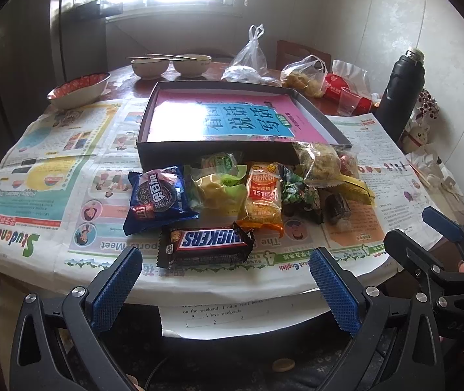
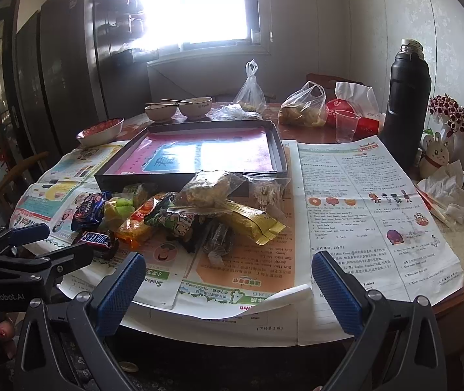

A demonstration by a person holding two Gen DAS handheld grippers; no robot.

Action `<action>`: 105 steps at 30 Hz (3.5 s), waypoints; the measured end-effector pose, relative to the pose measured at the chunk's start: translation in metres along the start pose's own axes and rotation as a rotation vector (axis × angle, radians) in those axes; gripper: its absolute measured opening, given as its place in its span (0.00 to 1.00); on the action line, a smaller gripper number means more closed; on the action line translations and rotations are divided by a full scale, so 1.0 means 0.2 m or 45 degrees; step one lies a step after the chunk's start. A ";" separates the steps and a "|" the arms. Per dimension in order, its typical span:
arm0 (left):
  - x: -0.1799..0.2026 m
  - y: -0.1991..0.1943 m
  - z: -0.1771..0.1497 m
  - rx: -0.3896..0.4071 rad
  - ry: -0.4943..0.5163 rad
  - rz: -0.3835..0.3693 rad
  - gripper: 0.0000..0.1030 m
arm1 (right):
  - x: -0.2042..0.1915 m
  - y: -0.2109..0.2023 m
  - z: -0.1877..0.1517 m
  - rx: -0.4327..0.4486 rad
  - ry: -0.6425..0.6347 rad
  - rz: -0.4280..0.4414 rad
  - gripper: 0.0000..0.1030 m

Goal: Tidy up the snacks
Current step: 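Move both tools toward the snack pile in front of the tray, then grasp the Snickers bar with the left tool while the right tool grasps a dark wrapped candy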

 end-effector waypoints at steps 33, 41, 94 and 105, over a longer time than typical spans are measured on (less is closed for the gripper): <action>0.01 -0.01 -0.01 -0.009 0.008 0.001 0.99 | 0.00 0.00 -0.02 -0.006 0.017 0.012 1.00; -0.01 0.01 -0.02 -0.029 -0.009 -0.012 0.99 | -0.01 0.03 -0.02 -0.027 0.023 0.025 1.00; -0.09 0.28 0.01 -0.121 -0.021 0.082 0.63 | -0.03 0.46 0.00 -0.199 -0.002 0.065 0.30; -0.12 0.20 0.01 -0.086 -0.081 -0.039 0.58 | 0.05 0.38 -0.03 -0.167 0.078 0.111 0.27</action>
Point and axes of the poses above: each gripper's, at about its wrist camera, not at the fingertips, and y roughly the way its jaws point, x to its right, z to its top, the point moved 4 cm from there along y, roughly the way its jaws point, and after that the axes turned 5 degrees about z, right-handed, at the moved point
